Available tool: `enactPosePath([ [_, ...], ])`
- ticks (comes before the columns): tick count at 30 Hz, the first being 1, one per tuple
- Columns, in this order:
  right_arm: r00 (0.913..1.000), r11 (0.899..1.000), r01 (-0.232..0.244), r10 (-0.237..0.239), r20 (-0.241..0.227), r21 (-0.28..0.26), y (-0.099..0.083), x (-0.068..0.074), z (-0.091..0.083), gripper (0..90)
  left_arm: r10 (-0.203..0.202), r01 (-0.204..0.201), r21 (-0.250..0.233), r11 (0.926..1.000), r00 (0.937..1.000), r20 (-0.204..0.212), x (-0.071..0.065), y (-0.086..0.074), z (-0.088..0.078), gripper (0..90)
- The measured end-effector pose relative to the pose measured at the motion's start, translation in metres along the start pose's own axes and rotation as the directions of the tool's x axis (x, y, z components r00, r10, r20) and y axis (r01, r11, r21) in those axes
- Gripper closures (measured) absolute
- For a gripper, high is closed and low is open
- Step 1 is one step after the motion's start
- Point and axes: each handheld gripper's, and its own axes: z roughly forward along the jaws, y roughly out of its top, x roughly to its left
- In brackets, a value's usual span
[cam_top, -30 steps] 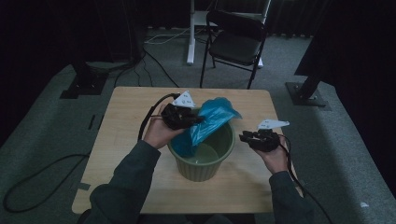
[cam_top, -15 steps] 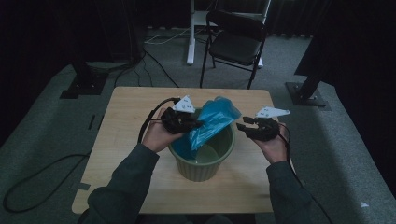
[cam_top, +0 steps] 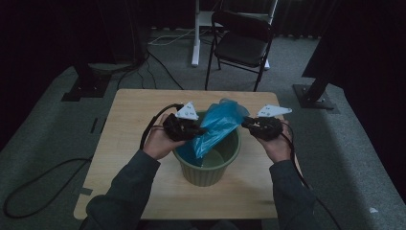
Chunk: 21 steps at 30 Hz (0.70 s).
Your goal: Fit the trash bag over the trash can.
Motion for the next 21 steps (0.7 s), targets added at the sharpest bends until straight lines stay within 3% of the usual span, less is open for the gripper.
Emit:
enactPosePath([
  [2, 1.0000, 1.000, 0.001, -0.001, 0.003, -0.005, 0.001, 0.000, -0.001, 80.4, -0.001, 0.001, 0.002, 1.0000, 1.0000, -0.001, 0.000, -0.001, 0.000, 80.3],
  [3, 1.0000, 1.000, 0.000, 0.000, 0.003, -0.019, 0.002, 0.000, -0.005, 86.5, -0.005, 0.005, -0.001, 1.0000, 0.9999, -0.009, 0.000, -0.002, -0.001, 75.9],
  [8, 1.0000, 0.999, 0.008, -0.008, -0.003, -0.032, 0.003, 0.001, -0.011, 89.3, -0.013, 0.011, -0.041, 0.9991, 0.9990, -0.043, 0.001, 0.002, -0.007, 64.0],
  [17, 0.9993, 0.998, 0.034, -0.034, -0.016, -0.047, 0.008, 0.007, -0.015, 89.3, 0.035, -0.042, -0.084, 0.9956, 0.9959, -0.083, -0.008, 0.026, -0.005, 50.6],
  [21, 0.9983, 0.997, 0.053, -0.054, -0.019, -0.056, 0.013, 0.013, -0.018, 89.3, 0.068, -0.077, -0.094, 0.9927, 0.9930, -0.096, -0.015, 0.040, 0.003, 48.9],
])
